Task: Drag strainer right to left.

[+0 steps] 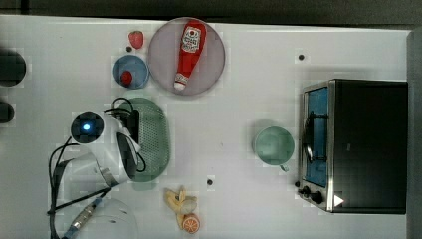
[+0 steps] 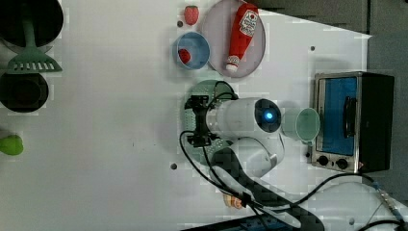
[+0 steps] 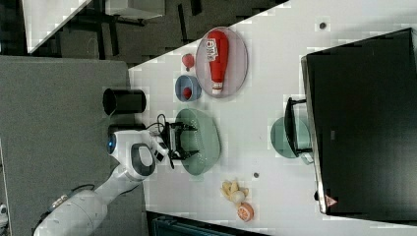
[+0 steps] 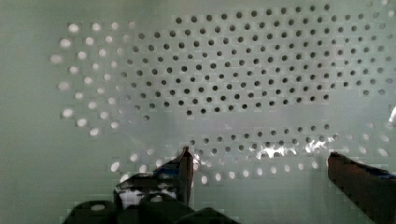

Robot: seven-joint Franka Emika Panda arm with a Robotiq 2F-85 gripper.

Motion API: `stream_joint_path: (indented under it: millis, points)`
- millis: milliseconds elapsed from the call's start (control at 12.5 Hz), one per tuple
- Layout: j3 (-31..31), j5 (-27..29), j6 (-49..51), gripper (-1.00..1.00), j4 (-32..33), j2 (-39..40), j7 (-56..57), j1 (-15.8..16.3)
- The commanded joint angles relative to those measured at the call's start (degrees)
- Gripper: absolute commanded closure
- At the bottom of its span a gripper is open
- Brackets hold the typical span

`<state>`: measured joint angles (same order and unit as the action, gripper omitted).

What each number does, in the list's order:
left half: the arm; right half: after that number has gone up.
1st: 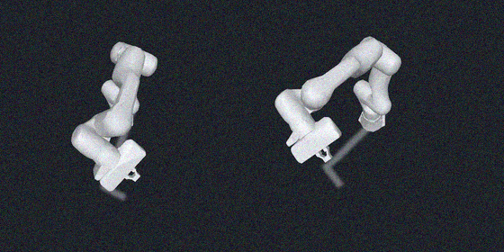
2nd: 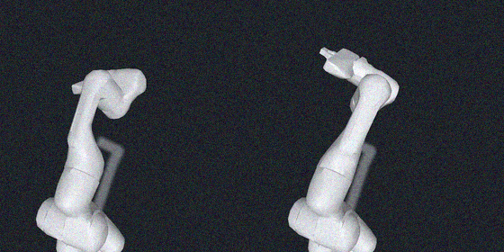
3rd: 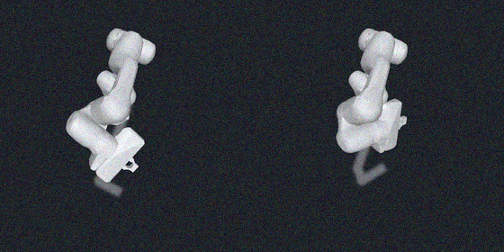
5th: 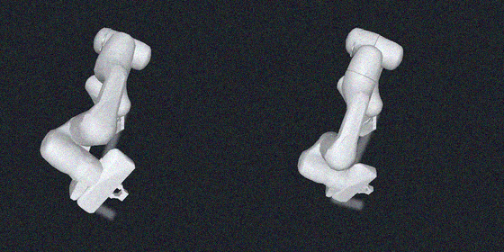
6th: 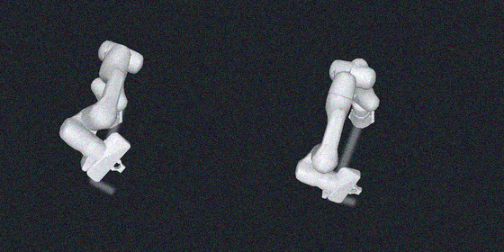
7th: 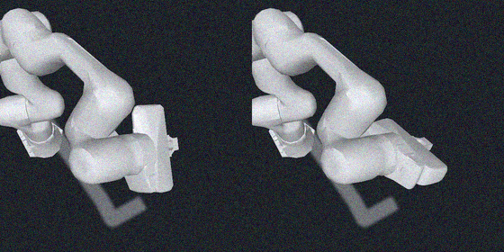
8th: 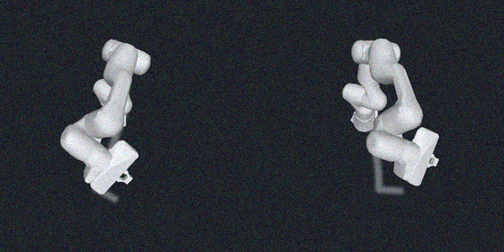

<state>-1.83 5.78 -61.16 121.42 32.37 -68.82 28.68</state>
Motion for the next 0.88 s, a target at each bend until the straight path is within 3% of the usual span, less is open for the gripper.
stream_joint_path:
  millis: [80, 880]
  points:
    - [-1.7, 0.9, 0.7, -1.00, -4.5, 1.7, -6.1, 3.8]
    - [-1.7, 3.1, 2.7, -1.00, -12.5, 6.4, -10.7, 8.2]
